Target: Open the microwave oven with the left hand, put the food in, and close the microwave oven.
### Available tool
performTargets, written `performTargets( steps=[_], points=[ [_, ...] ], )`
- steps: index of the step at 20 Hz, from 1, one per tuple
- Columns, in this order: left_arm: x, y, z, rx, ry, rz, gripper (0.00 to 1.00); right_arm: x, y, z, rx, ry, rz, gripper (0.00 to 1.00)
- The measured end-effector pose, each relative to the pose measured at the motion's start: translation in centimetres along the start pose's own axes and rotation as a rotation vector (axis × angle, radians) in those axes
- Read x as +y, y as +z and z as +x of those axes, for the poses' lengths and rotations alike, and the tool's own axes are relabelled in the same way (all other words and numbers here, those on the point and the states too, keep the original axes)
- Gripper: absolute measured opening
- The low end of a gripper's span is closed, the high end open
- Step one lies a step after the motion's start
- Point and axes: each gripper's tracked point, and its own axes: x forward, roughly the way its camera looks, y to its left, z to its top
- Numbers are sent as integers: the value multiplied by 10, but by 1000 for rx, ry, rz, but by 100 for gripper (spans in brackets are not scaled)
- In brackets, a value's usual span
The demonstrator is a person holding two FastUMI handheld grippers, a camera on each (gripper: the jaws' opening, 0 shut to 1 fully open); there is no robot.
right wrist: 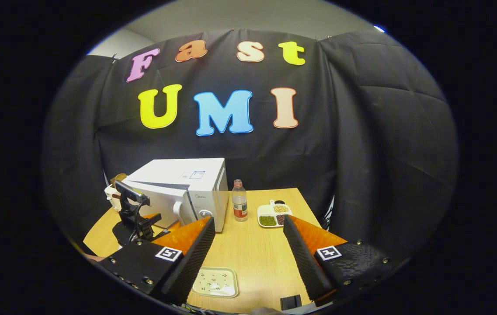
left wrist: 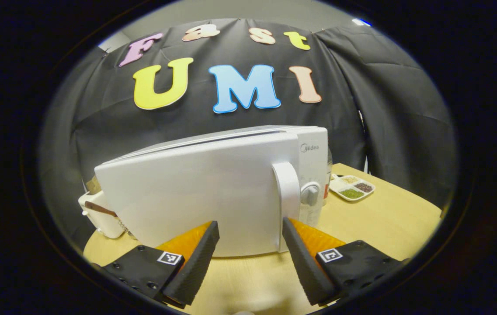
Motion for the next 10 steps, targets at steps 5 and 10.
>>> performTargets(
  steps=[5, 10],
  points=[
    [-7, -3, 16, 16, -3, -37, 100, -14, 0, -1, 5, -28, -7, 96],
    [-5, -2, 16, 6, 31, -28, 100, -13, -1, 1, 16, -23, -16, 96]
  ],
)
